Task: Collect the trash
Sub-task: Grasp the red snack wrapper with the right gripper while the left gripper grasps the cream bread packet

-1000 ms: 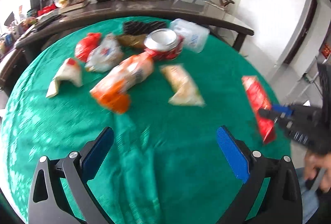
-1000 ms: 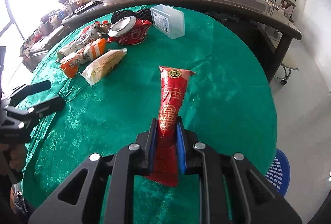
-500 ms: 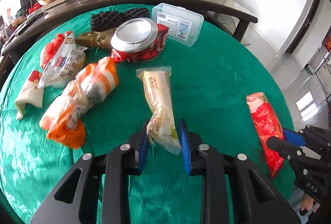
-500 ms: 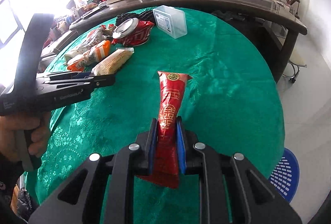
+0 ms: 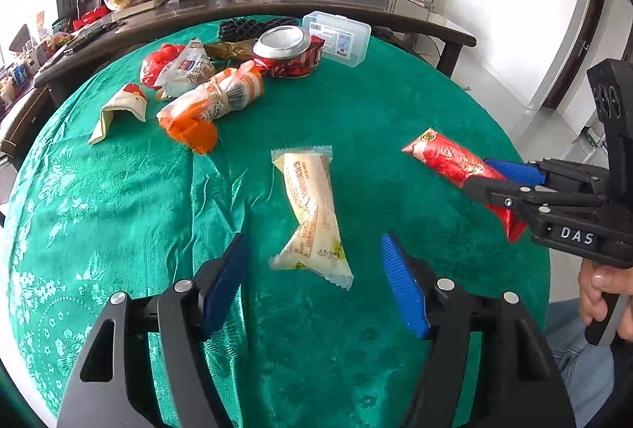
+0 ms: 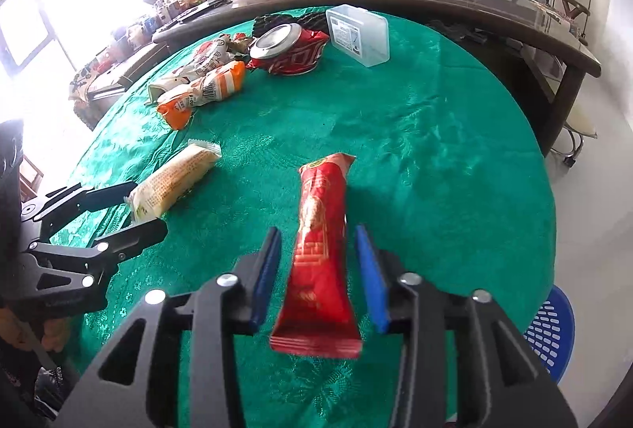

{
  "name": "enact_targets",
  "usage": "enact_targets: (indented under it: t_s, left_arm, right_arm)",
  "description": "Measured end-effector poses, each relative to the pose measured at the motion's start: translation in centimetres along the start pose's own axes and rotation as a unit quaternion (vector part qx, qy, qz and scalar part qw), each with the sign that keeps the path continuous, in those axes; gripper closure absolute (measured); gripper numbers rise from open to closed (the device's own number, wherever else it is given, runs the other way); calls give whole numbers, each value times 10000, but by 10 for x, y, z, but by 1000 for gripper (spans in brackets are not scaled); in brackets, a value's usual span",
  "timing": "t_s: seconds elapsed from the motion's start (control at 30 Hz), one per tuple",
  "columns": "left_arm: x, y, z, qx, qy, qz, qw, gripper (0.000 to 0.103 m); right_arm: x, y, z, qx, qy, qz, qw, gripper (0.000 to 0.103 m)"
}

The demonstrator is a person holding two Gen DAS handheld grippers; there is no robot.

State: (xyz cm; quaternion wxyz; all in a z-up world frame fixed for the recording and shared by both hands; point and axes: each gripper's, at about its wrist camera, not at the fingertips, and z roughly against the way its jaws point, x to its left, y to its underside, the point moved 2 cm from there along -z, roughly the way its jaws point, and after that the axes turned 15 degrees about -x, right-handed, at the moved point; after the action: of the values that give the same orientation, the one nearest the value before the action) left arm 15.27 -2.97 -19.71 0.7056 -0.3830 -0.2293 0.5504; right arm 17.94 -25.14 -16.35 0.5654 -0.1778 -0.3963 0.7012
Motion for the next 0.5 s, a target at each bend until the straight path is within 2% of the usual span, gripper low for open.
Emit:
enact_targets:
  t_s: [0.1, 0.3, 0.5]
  left_arm:
    - [2, 2, 0, 72, 31, -44, 10000, 34]
    - [10, -9, -2, 180, 146, -89, 9997, 34]
    - [11, -23, -15, 434, 289, -212, 9984, 34]
  right_arm:
    - [-3, 1, 0, 65, 32, -50, 10000, 53]
    - [4, -6, -4, 188, -83, 32, 9998, 53]
    - [7, -16, -23, 649, -22, 181, 9977, 53]
